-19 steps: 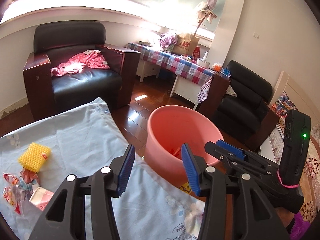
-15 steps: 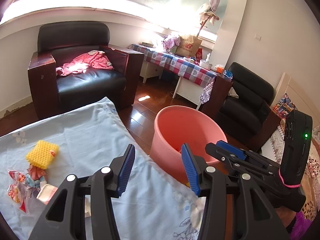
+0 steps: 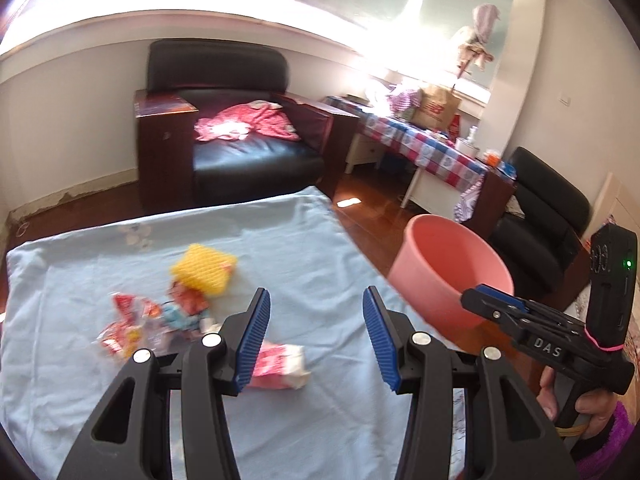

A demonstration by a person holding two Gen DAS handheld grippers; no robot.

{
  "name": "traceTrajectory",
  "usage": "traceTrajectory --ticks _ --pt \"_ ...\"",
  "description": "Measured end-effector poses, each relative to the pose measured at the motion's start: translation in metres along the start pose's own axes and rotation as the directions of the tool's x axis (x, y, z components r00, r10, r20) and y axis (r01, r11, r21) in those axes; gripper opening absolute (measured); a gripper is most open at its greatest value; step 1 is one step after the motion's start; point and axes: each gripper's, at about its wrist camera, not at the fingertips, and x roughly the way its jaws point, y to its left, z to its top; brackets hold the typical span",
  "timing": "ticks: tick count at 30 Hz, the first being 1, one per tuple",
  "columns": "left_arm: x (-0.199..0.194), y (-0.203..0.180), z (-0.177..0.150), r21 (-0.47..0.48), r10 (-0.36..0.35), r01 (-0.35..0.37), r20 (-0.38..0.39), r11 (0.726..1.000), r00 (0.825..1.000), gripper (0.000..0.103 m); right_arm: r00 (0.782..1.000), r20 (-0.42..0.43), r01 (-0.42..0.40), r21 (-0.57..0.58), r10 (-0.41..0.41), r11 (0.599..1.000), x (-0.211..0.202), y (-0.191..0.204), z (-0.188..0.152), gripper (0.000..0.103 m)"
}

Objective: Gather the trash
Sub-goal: 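Move both open tools back over the remaining trash on the bed, then grasp the red printed snack wrapper with the left tool while the right tool grasps the yellow mesh sleeve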

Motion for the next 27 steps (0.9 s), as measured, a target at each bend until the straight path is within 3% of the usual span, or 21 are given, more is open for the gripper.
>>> traceTrajectory --ticks 7,15,22,27 --pt "-0.018 0.058 -0.015 -0.101 0.115 -0.115 -0.004 0.988 0.993 0.048 0.997 -0.041 -0.067 -0.062 0.065 0.996 0.013 0.028 -0.008 0.033" --pt "-0.016 0.116 -0.039 -0.224 0.238 -0.250 -0.079 0.942 0.968 0.048 0.994 -0.068 -0.094 -0.079 0.089 0.992 0.023 0.041 -0.014 0.033" --pt "-0.001 0.139 -0.046 -0.311 0.242 -0.270 -0.127 0.911 0.962 0.048 0.993 -0.077 -0.091 -0.077 0.085 0.993 0.025 0.039 -0.015 0.033" --pt "0.010 0.155 -0.041 -0.384 0.224 -0.262 -0.143 0.885 0.964 0.059 0.994 -0.060 -0.091 -0.070 0.087 0.993 0.023 0.037 -0.015 0.033"
